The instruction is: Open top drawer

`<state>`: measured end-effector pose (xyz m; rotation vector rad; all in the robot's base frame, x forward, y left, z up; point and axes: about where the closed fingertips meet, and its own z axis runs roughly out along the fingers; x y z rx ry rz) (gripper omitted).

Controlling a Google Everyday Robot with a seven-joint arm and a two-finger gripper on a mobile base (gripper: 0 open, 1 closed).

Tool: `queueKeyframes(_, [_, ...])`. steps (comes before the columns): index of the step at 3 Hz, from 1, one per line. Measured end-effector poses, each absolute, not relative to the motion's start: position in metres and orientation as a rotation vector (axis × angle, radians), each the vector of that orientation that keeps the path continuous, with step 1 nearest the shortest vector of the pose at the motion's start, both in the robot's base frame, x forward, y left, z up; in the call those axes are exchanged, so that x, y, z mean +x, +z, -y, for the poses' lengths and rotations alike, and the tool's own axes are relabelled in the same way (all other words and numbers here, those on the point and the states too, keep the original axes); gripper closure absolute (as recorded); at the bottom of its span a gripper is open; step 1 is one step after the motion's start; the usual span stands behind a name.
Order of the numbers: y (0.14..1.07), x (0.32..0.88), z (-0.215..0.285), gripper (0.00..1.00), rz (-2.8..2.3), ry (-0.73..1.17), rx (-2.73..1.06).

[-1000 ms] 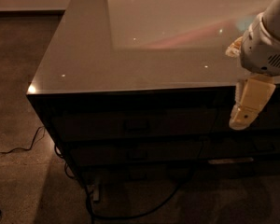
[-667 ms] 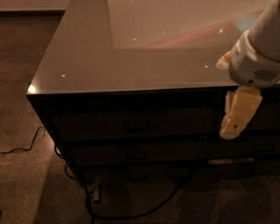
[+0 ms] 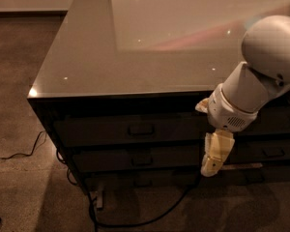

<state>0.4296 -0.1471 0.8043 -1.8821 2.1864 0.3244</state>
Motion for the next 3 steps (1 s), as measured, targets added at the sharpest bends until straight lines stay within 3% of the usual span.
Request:
queueKeyframes(1, [0.804, 0.43, 0.147, 0.0, -2.186, 0.324, -1.882])
queueKeyframes(3, [0.759, 0.452, 0.087, 0.0, -2.069, 0.44, -1.921])
